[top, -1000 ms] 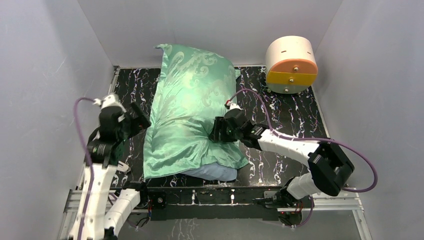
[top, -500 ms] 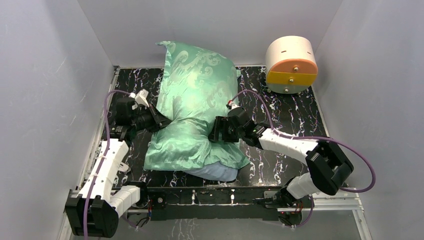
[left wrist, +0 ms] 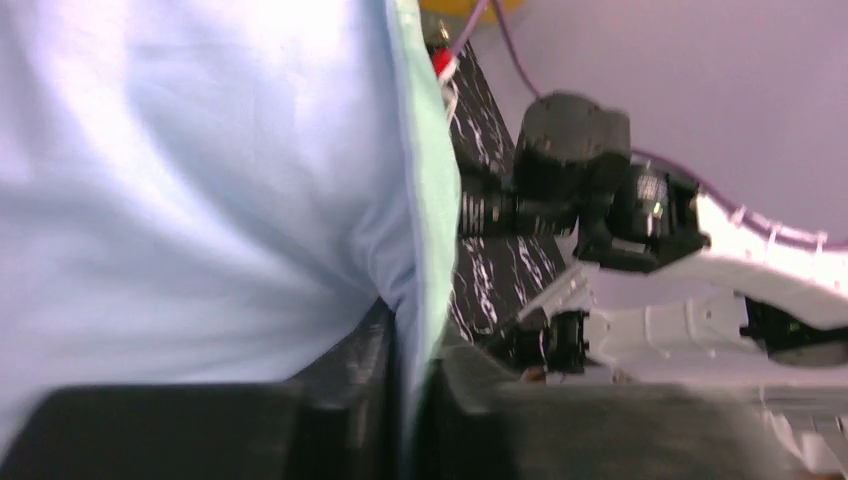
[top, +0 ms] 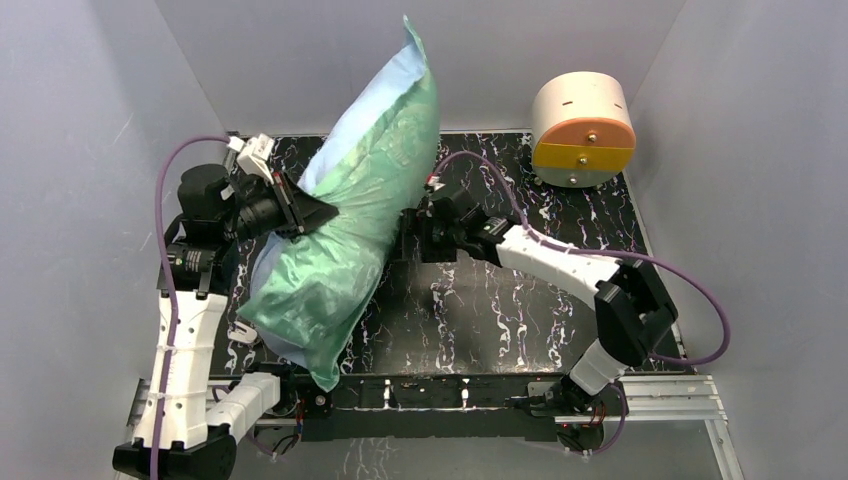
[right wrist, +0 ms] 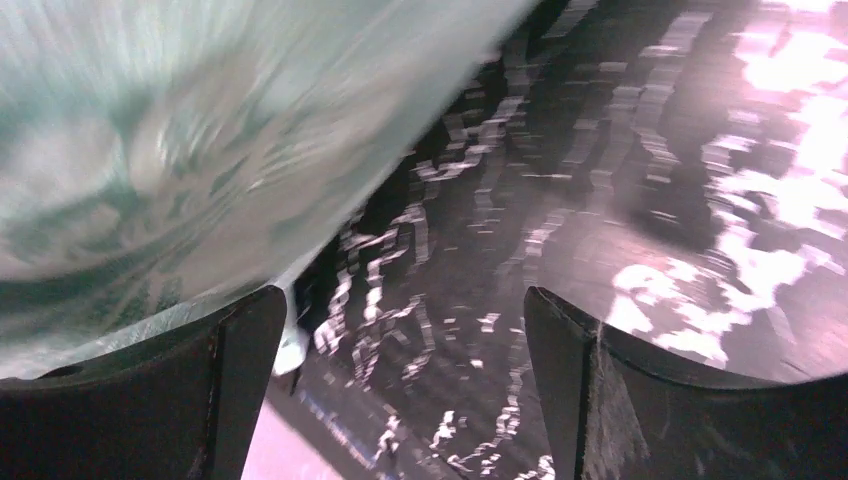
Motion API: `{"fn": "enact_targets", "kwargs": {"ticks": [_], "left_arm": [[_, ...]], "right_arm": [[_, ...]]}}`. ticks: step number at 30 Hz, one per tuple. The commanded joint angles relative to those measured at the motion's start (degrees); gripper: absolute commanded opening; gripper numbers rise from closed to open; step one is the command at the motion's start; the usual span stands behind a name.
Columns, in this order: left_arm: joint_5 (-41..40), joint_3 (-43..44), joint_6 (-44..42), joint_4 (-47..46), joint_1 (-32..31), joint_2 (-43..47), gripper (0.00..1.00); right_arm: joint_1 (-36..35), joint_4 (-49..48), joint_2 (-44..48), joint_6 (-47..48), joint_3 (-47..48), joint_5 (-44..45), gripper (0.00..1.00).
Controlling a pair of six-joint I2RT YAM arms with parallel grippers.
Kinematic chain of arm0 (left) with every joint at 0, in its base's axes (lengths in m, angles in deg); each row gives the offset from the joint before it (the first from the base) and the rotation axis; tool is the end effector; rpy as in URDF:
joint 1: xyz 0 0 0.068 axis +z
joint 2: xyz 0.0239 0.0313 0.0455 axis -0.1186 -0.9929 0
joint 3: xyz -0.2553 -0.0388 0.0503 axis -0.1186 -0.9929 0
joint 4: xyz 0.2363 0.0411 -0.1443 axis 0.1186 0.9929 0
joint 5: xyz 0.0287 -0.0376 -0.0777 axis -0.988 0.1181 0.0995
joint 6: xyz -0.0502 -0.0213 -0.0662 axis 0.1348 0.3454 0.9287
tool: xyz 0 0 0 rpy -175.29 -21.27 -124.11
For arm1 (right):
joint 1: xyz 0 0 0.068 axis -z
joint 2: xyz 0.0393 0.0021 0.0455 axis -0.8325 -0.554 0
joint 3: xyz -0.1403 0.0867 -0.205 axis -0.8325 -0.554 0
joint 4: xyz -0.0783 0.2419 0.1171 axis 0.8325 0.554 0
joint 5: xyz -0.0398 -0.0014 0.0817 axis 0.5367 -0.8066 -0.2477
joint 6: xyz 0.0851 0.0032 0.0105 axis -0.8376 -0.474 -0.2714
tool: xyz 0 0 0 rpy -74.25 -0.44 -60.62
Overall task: Remove the pillowcase from the pillow
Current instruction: Turn over the pillow at the center of the board.
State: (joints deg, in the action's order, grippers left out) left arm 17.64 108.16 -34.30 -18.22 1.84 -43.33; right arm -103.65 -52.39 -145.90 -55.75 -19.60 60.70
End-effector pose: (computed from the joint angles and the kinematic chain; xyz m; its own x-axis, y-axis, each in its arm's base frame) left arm 0.2267 -0.0671 0.4383 -0.5117 -0.3261 -0.7949 0.4915 0.6477 -0.5821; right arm 0.2674 0.3149 0.2254 -0.8566 0.0024 -0.5159 -0.3707 0.6927 0.6187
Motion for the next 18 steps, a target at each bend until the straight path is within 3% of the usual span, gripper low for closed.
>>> {"fn": "enact_targets", "kwargs": {"ticks": [1,2,3,7,14,18], "left_arm": [[16.4,-5.3,0.8,-2.7,-1.4,3.5,0.44],[14.8,-5.8,-0.8,-1.2,-1.5,3.9,0.62],[12.9,-5.8,-2.4,0.0,-1.4,4.3,0.73],[3.4,-2.4,-6.8,4.4,-1.5,3.9,0.98],[-28.4,-0.6,-8.4,12.5,-1.4,5.8,0.98],[-29.3,-9.9,-7.6,11.2,-1.4,3.1,0.98]], "right_arm": [[4.1,9.9,10.0,-5.9,-5.1,27.7,0.97],[4.4,10.4,12.8,-6.9,-7.5,30.4,0.98],[4.7,10.0,15.8,-7.5,-10.0,32.3,0.97],[5.1,6.6,26.5,-8.2,-15.7,35.1,0.97],[5.3,7.8,34.6,-10.8,-18.4,31.9,0.98],[5.3,7.4,36.3,-16.4,-24.5,28.7,0.99]]}}
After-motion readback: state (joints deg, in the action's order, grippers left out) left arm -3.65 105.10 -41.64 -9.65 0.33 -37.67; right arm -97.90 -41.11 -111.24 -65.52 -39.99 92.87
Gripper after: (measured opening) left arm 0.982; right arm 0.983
